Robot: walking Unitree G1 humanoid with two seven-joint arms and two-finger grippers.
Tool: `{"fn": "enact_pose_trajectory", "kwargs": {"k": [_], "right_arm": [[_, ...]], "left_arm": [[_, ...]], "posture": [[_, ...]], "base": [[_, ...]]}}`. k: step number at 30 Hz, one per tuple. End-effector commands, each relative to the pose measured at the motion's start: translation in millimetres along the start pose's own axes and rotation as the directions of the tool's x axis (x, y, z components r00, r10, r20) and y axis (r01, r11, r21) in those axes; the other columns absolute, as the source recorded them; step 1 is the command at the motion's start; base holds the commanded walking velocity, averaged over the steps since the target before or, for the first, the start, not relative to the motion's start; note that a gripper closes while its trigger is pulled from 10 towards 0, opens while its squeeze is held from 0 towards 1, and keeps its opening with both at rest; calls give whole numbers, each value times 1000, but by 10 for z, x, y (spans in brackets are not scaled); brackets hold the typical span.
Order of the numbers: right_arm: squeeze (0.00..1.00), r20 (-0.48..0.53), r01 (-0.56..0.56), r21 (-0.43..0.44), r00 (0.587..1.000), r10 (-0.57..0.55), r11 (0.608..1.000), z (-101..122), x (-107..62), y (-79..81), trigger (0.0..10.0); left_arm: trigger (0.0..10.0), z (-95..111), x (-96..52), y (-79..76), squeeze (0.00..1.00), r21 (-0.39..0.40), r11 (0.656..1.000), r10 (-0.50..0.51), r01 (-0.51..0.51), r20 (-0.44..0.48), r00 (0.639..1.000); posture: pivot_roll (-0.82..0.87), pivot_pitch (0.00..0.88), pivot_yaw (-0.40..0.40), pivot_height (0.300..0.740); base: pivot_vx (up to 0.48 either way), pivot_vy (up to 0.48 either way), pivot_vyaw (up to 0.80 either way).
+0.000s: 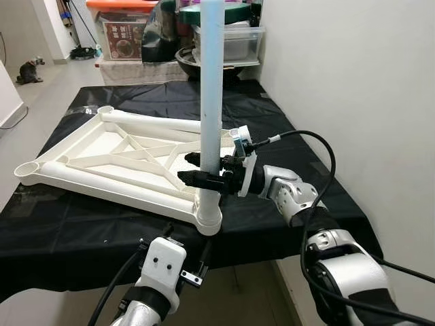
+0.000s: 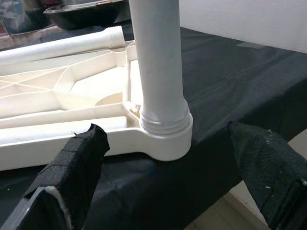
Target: Building children table
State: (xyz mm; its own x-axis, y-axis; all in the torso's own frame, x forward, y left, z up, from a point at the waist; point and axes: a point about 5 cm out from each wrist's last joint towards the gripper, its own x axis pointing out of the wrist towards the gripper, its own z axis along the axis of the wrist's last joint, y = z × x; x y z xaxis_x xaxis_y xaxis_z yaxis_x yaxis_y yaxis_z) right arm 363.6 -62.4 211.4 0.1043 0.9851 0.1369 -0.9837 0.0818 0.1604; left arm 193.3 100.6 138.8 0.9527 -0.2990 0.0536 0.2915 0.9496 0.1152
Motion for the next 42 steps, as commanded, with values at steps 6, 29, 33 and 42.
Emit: {"fn": "enact_pose_trajectory", "kwargs": {"k": [6,29,33,42], "right_arm": [[0,-88,67,-99,993,-76,993,-186,162,7,0],[0,56,979,-6,-203,-978,-204,-209,-794,-494,0],[0,62,986,28,-167,-984,-166,-193,-673,-497,10000],[0,194,944,172,249,-949,282,84,-265,-495,10000]], "left_arm": [[10000,-47,-20,-11,0,9,1000,-5,5,-17,1000],[10000,-51,-10,-6,0,10,1000,-10,10,-19,1000],[10000,-48,-10,-4,0,10,1000,-10,10,-19,1000],[10000,-47,-9,-4,0,8,1000,-9,9,-19,1000]], "posture": [[54,11,-48,740],[45,29,-37,740],[45,32,-38,740],[42,36,-39,740]], "base": [[0,0,0],[0,0,0],[0,0,0],[0,0,0]]}}
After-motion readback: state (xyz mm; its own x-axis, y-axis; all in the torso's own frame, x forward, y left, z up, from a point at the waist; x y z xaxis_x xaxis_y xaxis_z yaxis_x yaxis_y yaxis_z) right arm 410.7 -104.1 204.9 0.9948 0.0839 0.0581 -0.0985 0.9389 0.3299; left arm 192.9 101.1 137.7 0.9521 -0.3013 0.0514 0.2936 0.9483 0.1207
